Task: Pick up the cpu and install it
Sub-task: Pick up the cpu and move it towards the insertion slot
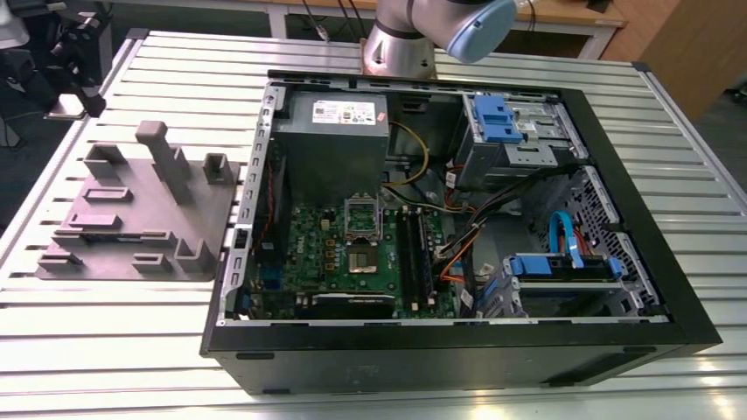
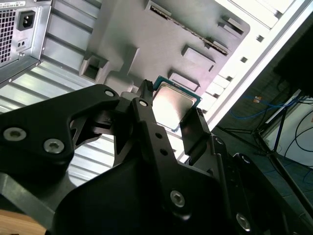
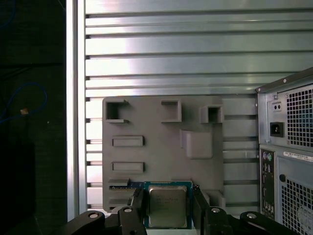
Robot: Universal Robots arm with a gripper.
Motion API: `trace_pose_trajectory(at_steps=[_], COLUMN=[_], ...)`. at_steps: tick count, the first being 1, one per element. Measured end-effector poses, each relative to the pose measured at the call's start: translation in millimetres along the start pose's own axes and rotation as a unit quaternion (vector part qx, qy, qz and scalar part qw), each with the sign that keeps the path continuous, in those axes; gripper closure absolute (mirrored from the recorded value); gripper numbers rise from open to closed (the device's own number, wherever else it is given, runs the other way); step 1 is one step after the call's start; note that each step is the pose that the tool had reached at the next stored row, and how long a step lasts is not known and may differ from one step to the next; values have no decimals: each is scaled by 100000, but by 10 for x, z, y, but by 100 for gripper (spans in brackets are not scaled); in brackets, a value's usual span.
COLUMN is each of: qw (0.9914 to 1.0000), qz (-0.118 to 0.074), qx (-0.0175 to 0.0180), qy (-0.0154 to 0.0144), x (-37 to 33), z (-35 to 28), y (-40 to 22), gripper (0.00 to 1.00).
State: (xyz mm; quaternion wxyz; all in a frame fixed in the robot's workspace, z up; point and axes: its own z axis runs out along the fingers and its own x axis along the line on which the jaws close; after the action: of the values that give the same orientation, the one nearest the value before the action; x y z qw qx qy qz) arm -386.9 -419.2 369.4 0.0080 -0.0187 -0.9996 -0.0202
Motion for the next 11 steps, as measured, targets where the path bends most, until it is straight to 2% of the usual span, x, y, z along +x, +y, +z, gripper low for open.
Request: trace_pose_trajectory(at_steps=[11], qw=[100000], qz=[-3], qx=[-3], qy=[-5], x=[-26], z=[0], y=[1], gripper=[53])
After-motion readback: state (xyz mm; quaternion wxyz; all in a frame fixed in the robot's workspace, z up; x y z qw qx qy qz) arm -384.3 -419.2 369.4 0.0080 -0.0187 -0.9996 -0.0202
